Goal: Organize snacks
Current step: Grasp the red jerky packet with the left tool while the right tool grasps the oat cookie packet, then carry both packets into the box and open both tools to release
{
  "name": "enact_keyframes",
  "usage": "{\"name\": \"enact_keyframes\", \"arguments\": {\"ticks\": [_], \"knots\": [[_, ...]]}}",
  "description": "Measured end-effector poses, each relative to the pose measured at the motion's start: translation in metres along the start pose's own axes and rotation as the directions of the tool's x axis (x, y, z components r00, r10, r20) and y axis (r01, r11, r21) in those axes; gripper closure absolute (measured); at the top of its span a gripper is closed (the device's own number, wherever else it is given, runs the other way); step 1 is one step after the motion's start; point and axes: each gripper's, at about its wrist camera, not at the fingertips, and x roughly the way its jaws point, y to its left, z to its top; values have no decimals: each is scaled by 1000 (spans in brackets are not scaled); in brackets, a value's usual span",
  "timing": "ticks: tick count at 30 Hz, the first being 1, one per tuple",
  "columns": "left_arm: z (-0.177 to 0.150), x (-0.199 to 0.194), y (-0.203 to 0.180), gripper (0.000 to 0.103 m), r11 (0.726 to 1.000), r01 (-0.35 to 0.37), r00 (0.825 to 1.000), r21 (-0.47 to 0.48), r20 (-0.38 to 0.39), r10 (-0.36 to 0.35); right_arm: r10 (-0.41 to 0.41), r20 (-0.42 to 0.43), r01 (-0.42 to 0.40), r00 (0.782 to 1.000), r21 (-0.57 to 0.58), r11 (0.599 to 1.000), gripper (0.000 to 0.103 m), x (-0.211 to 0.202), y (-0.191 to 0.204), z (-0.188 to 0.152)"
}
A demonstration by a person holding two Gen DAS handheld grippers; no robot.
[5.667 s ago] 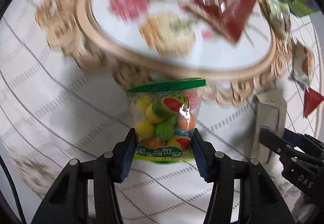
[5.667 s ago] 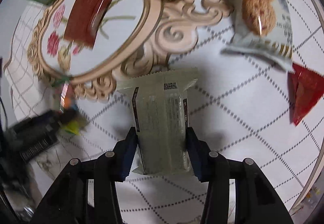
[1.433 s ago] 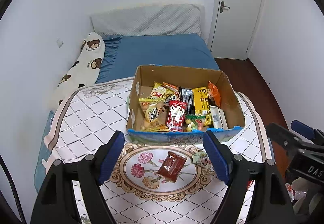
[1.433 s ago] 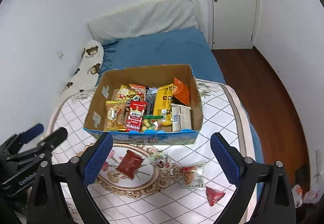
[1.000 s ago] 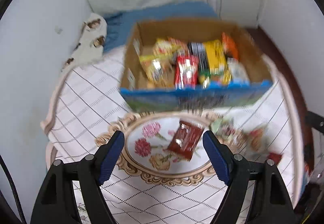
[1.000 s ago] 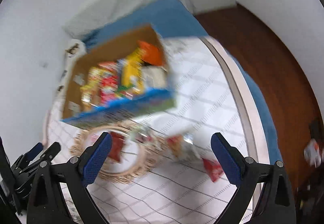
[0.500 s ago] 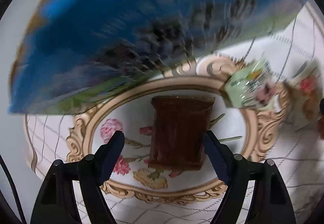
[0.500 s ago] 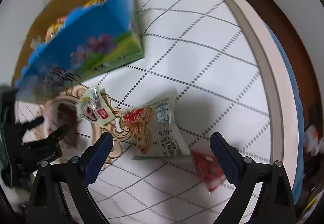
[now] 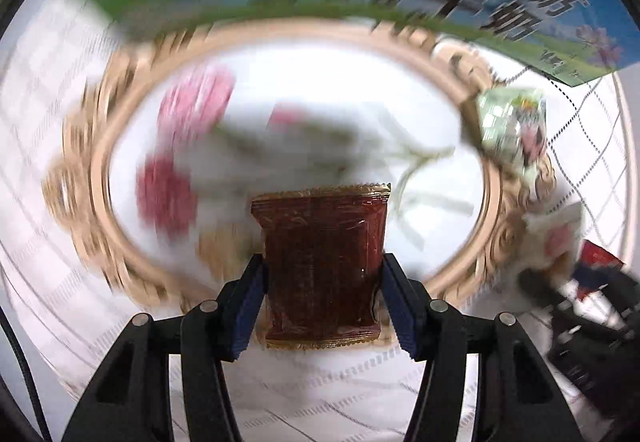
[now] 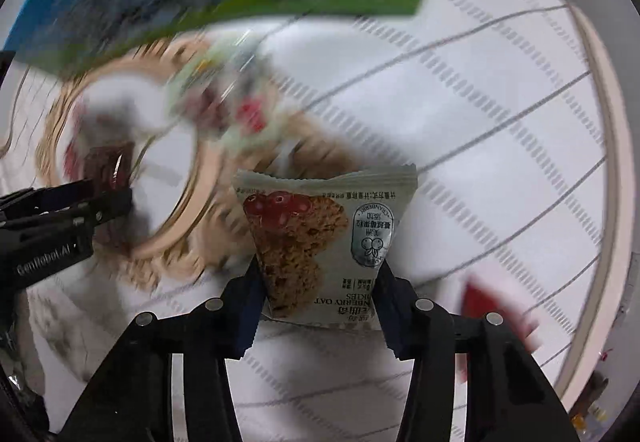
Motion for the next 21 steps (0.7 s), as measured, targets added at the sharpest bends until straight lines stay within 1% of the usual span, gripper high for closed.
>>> {"name": "enact_keyframes", "arguments": {"ticks": [2, 4, 8, 11, 14, 15, 17, 18, 21], "knots": [[-13, 3, 9, 49, 998, 32, 999, -44, -17, -33, 33, -32, -33, 999, -2, 999, 51, 7, 8, -12], [-26, 8, 17, 49, 996, 50, 998, -76, -34, -52, 46, -50, -47, 998, -1, 999, 51, 14, 15, -20], [-35, 19, 23, 48, 995, 62, 996, -84, -63, -68, 45, -63, -45, 997, 5, 999, 51, 23, 23, -29], [-32, 23, 22, 47, 995, 57, 996, -79, -61, -62, 47, -67, -46, 997, 19, 999, 51, 26, 25, -27], [-36, 32, 23, 47, 997, 40, 997, -70, -57, -45, 58, -72, -54, 996, 54, 997, 49, 28, 21, -24], [-39, 45, 18, 47, 997, 36, 998, -65, -55, -40, 60, -73, -55, 996, 65, 996, 48, 29, 19, -23], [-40, 45, 21, 47, 998, 31, 998, -61, -52, -34, 64, -73, -58, 995, 86, 995, 48, 30, 20, -13], [-42, 45, 10, 47, 998, 29, 998, -59, -52, -32, 67, -72, -60, 995, 95, 994, 47, 29, 17, -9], [-42, 45, 12, 47, 998, 28, 998, -59, -52, -31, 63, -70, -55, 996, 109, 992, 46, 30, 13, -2]]}}
